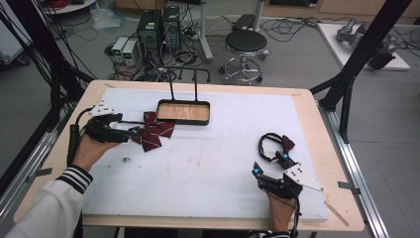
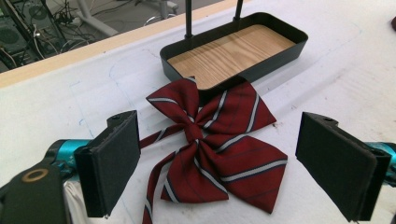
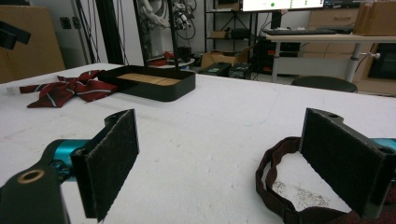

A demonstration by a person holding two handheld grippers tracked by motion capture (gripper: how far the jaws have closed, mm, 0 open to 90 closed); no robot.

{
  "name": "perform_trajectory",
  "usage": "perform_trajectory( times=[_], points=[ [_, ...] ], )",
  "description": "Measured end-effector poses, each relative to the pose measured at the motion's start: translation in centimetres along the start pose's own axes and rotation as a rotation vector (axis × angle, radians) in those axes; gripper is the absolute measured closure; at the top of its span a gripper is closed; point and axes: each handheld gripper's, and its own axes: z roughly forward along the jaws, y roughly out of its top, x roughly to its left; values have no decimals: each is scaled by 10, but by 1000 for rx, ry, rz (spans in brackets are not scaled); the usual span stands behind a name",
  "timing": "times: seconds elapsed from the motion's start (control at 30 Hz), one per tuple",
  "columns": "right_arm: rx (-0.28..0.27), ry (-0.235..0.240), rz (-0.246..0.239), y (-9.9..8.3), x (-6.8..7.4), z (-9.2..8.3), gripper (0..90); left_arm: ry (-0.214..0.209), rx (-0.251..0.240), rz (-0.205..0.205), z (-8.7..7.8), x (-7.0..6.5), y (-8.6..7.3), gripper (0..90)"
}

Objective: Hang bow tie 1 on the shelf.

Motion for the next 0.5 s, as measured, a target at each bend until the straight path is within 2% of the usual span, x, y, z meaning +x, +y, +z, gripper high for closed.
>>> perform_trajectory(
  times=[0.17, 0.23, 0.5],
  points=[
    [-3, 0, -2, 0, 0, 0, 111, 5, 45, -1, 9, 0, 5, 143],
    [-3, 2, 0, 0, 0, 0, 111, 7, 89, 0, 15, 2, 10, 143],
    [-3, 1, -1, 0, 0, 0, 111, 23, 139, -9, 23, 5, 15, 143]
  ],
)
